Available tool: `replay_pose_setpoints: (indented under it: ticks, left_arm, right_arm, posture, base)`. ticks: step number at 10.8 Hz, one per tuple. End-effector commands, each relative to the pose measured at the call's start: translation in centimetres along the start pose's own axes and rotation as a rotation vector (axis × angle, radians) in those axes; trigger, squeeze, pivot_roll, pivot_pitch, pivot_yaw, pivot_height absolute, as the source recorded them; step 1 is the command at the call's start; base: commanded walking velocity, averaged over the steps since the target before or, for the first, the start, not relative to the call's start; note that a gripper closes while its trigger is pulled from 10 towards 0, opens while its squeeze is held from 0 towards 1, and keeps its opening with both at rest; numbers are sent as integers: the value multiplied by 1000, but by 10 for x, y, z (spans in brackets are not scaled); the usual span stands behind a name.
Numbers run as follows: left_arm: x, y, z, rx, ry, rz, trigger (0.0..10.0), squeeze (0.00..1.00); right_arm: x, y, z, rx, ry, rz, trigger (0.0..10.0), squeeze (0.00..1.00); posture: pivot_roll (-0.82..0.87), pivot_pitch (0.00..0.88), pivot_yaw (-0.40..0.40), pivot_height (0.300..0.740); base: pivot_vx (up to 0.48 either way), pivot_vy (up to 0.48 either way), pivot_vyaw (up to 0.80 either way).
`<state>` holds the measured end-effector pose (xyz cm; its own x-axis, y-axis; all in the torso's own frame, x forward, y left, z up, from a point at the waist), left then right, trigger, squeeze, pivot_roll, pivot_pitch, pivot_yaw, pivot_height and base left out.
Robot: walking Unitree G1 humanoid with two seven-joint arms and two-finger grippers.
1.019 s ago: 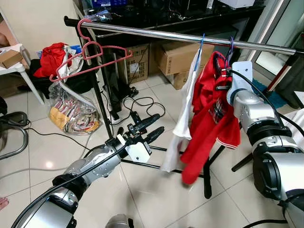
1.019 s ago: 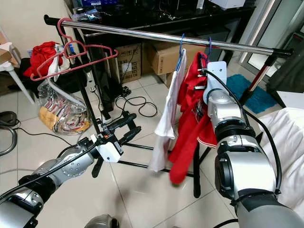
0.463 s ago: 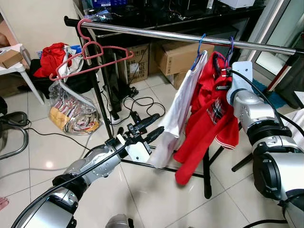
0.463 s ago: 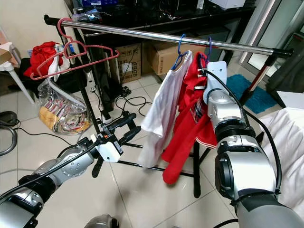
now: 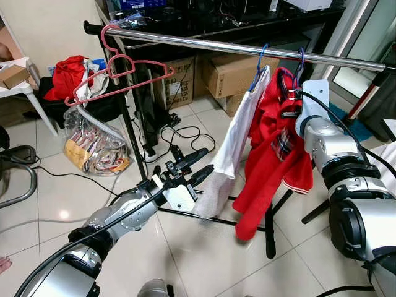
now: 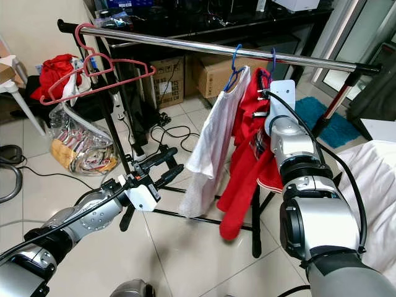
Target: Hang hanger
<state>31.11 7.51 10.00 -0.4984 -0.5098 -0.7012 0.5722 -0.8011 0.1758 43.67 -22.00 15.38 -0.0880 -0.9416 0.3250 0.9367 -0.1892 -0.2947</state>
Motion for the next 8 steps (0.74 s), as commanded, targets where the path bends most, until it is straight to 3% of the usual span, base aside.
replay_pose_setpoints:
  ticks: [1, 8]
  left_arm:
    - [-1, 2, 3, 14, 14, -14, 10000, 0]
    - [-1, 2, 3, 16, 13, -16, 10000, 0]
  right_arm:
    - [6, 0, 15, 42, 13, -20, 10000, 0]
    - [6, 0, 14, 37, 11, -23, 10000, 0]
  posture:
    - [139, 0, -40, 740]
    - [139, 0, -40, 740]
  base:
    - [0, 0, 0]
    - [0, 0, 0]
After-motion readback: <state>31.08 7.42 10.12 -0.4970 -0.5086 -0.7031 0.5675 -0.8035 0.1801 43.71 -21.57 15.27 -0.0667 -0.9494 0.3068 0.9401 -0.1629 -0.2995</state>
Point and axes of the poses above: a point about 5 cm out from each wrist's last joint towards the gripper, its own y axis pointing out of the wrist towards the gripper, its own z axis along the axis of the wrist's last joint, x = y × z, the point moved 4 cm from there along y, pointing out of the wrist towards the gripper, and after that the axes turned 9 degrees about -y, right-handed, at the moved point
